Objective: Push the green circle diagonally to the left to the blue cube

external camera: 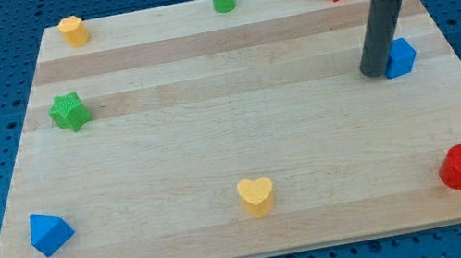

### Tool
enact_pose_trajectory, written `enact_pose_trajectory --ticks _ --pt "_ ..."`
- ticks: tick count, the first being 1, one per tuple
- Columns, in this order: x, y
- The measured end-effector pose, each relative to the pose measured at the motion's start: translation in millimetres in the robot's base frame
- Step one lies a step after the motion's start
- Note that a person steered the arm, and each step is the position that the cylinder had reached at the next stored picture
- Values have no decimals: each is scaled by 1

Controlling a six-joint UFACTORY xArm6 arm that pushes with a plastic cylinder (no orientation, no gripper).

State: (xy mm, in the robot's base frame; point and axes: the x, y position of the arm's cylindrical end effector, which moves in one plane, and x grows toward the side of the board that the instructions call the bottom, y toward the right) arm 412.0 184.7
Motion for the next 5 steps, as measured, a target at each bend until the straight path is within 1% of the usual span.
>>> enact_pose_trajectory --ticks 1,2,4,5 --pt "0 -8" --pt "-21 -51" --pt "-116 -63" --pt "-155 -65"
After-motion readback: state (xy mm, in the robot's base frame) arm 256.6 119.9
